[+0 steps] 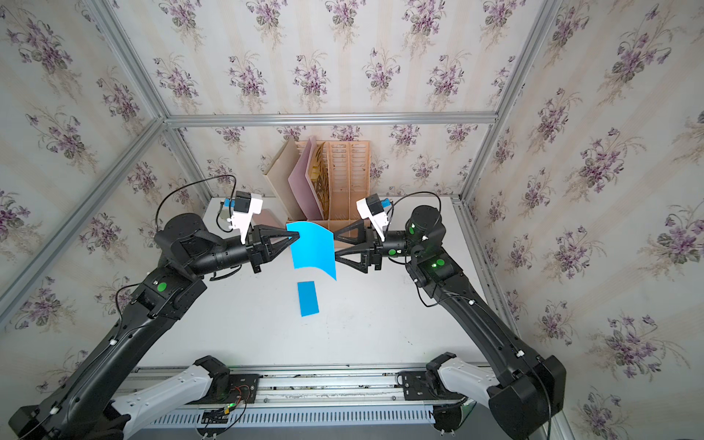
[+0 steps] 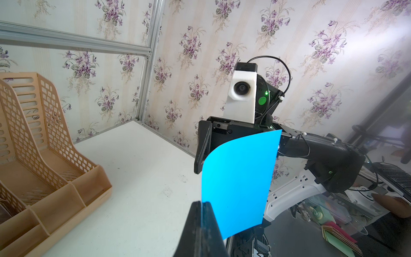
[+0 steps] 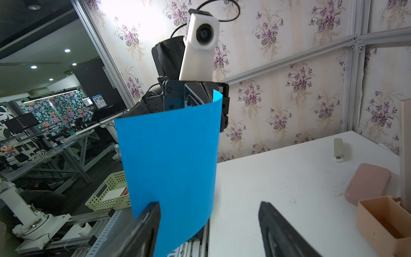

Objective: Fold the square paper along the opposite sides
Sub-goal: Fold the paper.

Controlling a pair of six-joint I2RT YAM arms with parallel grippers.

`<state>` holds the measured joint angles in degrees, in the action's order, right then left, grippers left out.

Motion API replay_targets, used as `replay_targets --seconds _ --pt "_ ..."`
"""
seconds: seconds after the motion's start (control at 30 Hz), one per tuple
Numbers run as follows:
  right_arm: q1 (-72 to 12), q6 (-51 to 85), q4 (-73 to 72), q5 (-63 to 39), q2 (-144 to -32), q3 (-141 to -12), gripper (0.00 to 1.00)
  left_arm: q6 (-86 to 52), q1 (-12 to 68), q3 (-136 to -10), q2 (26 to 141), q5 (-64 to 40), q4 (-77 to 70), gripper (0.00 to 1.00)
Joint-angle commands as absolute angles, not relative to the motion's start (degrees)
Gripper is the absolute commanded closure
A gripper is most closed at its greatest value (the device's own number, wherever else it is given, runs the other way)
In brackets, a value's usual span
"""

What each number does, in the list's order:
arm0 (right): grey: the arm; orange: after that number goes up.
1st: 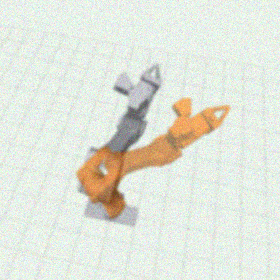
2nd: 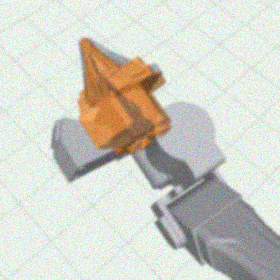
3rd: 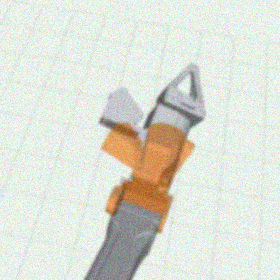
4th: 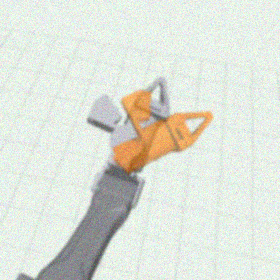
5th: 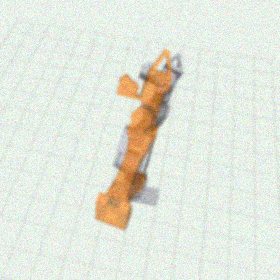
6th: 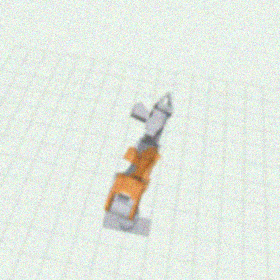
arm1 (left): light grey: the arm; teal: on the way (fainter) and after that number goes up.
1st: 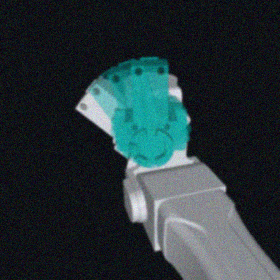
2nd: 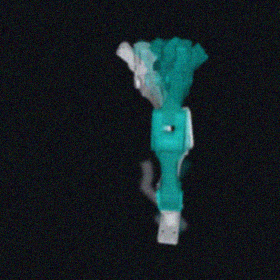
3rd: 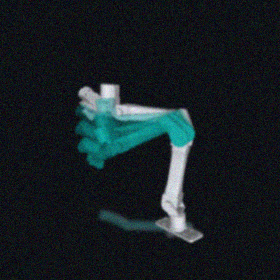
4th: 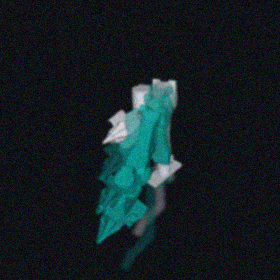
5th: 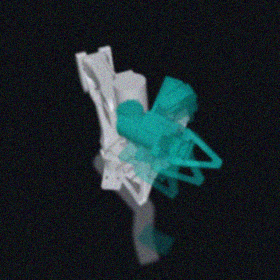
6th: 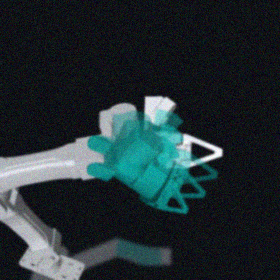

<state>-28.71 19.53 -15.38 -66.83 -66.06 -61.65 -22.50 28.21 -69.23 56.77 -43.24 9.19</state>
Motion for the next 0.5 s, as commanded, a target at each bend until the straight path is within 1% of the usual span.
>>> replay_targets --seconds 0.0,0.07,0.17,0.47 --pt "-29.9 17.9 -14.3 -66.56 -66.65 -62.82 0.25 -21.62 28.18 -69.32 56.95 -42.97 7.83 1.0" --pt "-30.41 17.13 -13.35 -66.2 -67.21 -63.49 0.25 -21.62 28.21 -69.17 57.04 -42.91 7.82 1.0" --pt "-33.49 16.28 -12.44 -65.71 -68.23 -64.66 0.25 -21.67 28.21 -69.17 57.3 -43.04 8.01 1.0" --pt "-37.13 14.02 -10.1 -64.34 -72.53 -68.05 0.25 -21.91 28.21 -69.12 57.39 -43.67 8.07 1.0"
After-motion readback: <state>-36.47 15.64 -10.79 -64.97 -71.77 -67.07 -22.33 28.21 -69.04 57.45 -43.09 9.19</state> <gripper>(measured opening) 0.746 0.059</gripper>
